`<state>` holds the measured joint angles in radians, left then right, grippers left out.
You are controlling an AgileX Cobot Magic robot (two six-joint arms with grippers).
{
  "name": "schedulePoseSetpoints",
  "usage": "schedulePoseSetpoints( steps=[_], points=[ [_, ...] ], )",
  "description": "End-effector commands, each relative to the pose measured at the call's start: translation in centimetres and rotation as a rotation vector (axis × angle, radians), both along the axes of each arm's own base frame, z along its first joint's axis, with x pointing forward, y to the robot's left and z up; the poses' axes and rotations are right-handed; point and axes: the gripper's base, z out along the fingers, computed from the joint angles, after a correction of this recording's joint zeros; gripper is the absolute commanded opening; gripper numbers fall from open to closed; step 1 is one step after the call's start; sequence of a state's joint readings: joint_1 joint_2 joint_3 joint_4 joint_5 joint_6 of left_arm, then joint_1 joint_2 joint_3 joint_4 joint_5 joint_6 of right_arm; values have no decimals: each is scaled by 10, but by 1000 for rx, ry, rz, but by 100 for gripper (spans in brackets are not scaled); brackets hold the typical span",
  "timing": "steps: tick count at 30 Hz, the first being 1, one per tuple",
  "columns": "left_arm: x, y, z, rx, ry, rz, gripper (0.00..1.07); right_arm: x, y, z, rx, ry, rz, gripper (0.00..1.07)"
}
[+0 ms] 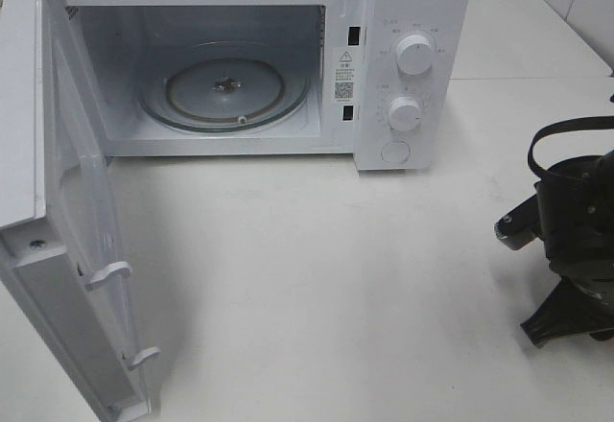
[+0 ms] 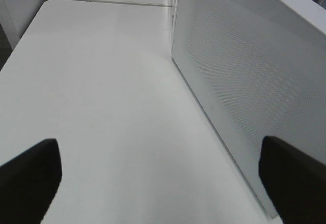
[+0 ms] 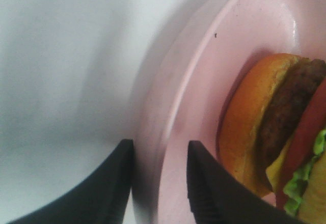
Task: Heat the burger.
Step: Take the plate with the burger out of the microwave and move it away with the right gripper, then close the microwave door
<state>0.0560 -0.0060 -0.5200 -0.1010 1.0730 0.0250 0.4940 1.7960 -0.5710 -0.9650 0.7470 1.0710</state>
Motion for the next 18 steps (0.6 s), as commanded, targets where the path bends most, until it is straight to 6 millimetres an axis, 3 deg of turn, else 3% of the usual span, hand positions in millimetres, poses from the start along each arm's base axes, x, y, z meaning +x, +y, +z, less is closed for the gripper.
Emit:
schedulePoseSetpoints(
  steps=[1,10,18],
  points=[
    [-3,0,0,0,-16,3,98,0,-1,8,-11,-10,-9,38],
    [-3,0,0,0,-16,3,98,-8,-2,53,105,-124,-13,40],
    [-3,0,0,0,-16,3,98,-22,0,87,254,-175,47,58]
  ],
)
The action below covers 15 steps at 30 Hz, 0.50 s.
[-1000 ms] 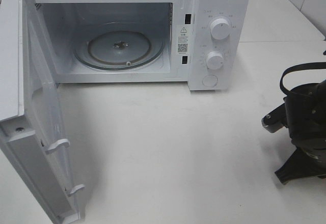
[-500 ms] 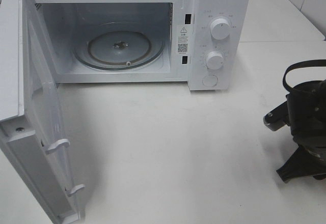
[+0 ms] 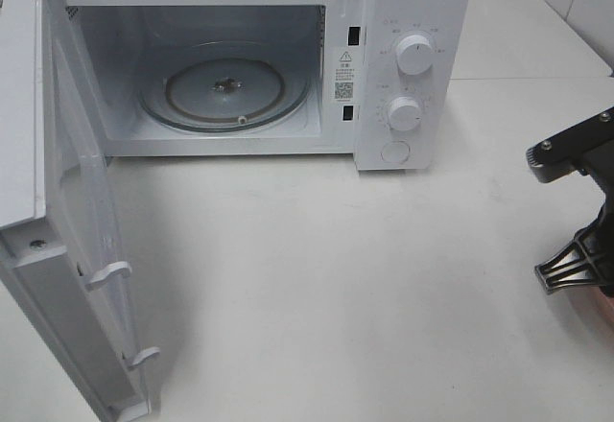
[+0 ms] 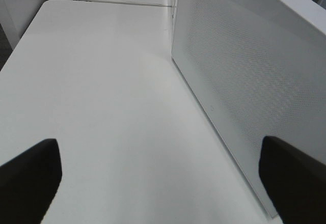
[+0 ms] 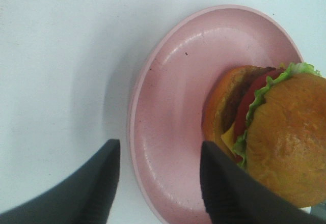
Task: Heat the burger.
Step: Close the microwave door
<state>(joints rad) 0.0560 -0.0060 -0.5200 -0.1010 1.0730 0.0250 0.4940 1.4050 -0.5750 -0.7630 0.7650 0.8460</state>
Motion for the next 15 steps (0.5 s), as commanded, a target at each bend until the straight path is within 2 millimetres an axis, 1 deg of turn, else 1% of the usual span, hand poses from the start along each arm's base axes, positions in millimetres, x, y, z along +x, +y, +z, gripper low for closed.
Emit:
schedulePoseSetpoints(
  steps=[1,2,3,4,5,6,7,9,11,12,14,15],
  points=[
    [-3,0,0,0,-16,3,98,-6,0,12,48,-11,46,63],
    [-3,0,0,0,-16,3,98,-12,0,20,83,-11,69,72],
    [-3,0,0,0,-16,3,98,-12,0,20,83,-11,69,72],
    [-3,0,0,0,-16,3,98,-17,1,26,113,-10,92,75],
    [-3,0,0,0,-16,3,98,-21,0,29,129,-8,100,82],
    [-3,0,0,0,-16,3,98,-21,0,29,129,-8,100,82],
    [-3,0,0,0,-16,3,98,-27,0,35,154,6,136,84],
    [-3,0,0,0,-16,3,98,-29,0,38,166,7,156,84],
    [-3,0,0,0,-16,3,98,-39,1,46,222,13,209,82],
    [-3,0,0,0,-16,3,98,-39,1,46,222,13,209,82],
    [-3,0,0,0,-16,3,98,-53,3,57,312,10,274,81],
    [-3,0,0,0,-16,3,98,-53,3,57,312,10,274,81]
  ],
)
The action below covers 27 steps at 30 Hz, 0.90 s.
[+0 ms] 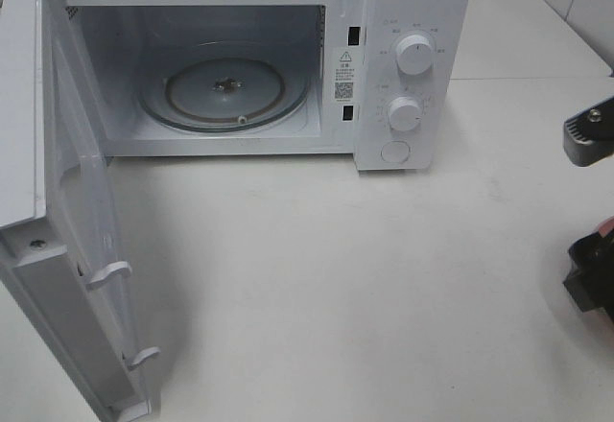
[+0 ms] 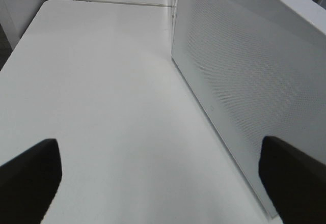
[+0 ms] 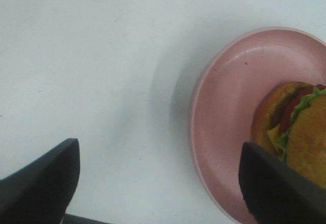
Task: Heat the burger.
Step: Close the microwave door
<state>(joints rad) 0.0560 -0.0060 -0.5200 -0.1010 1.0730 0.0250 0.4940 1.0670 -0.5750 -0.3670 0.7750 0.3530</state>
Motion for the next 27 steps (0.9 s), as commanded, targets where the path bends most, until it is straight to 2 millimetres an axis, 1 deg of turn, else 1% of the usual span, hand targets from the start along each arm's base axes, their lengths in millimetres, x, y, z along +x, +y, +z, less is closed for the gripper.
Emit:
schedulePoseSetpoints(
  steps=[1,2,3,5,8,10,11,13,15,16,19,21,23,24,27],
  points=[
    [-3,0,0,0,-16,3,98,-15,1,11,79,10,67,81],
    [-3,0,0,0,-16,3,98,-24,1,17,128,13,82,81],
    [-3,0,0,0,-16,3,98,-24,1,17,128,13,82,81],
    [-3,0,0,0,-16,3,98,-36,-1,25,176,2,105,79],
    [-3,0,0,0,-16,3,98,-40,-2,27,183,-6,114,79],
    [-3,0,0,0,-16,3,98,-54,-10,36,194,-37,118,77],
    [-3,0,0,0,-16,3,98,-54,-10,36,194,-37,118,77],
    [-3,0,0,0,-16,3,98,-63,-15,40,200,-51,117,76],
    [-3,0,0,0,-16,3,98,-66,-17,41,200,-53,116,76],
    [-3,0,0,0,-16,3,98,-72,-20,43,205,-62,114,76],
    [-3,0,0,0,-16,3,98,-74,-22,44,207,-69,114,76],
    [-3,0,0,0,-16,3,98,-85,-29,48,215,-130,117,76],
    [-3,0,0,0,-16,3,98,-87,-30,49,222,-145,117,76],
    [-3,0,0,0,-16,3,98,-93,-34,53,239,-196,120,76],
    [-3,0,0,0,-16,3,98,-99,-38,56,247,-245,118,76]
  ],
)
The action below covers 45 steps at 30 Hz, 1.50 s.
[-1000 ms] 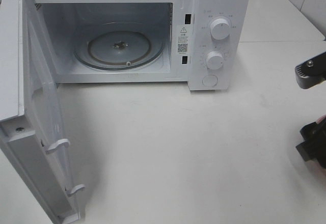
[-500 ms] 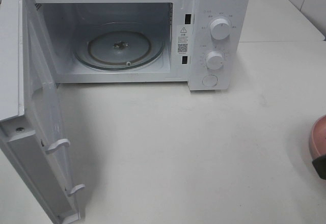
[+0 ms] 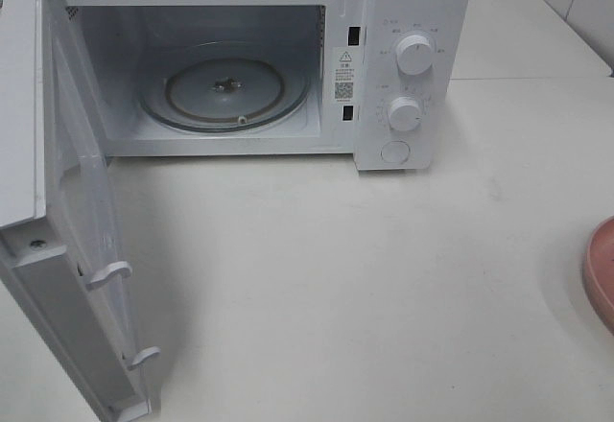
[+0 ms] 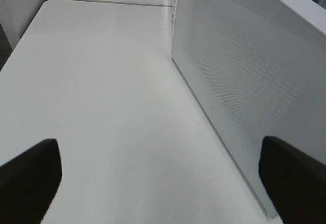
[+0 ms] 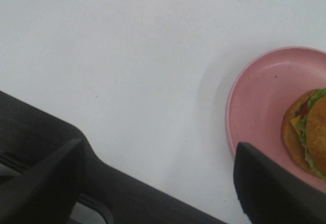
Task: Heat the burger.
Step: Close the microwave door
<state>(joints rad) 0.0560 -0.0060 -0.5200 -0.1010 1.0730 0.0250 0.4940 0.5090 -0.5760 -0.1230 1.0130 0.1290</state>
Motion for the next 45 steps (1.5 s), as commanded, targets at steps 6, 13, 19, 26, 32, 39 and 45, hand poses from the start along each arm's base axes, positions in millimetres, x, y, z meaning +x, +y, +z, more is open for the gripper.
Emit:
schedulePoseSetpoints(
  steps=[6,13,19,26,32,39,45],
  points=[
    [-3,0,0,0,-16,3,98,-21,-19,8,23,-154,-107,76],
    [-3,0,0,0,-16,3,98,-38,-29,3,31,-275,-227,76],
    [-3,0,0,0,-16,3,98,-51,-31,-7,36,-313,-297,76],
    [-3,0,0,0,-16,3,98,-76,-34,-7,70,-475,-349,76],
    [-2,0,0,0,-12,3,98,-75,-34,-7,70,-469,-348,76],
    [0,0,0,-1,-2,3,98,-75,-34,-7,71,-471,-348,76],
    [0,0,0,-1,-1,3,98,-75,-34,-7,71,-471,-348,76]
  ],
)
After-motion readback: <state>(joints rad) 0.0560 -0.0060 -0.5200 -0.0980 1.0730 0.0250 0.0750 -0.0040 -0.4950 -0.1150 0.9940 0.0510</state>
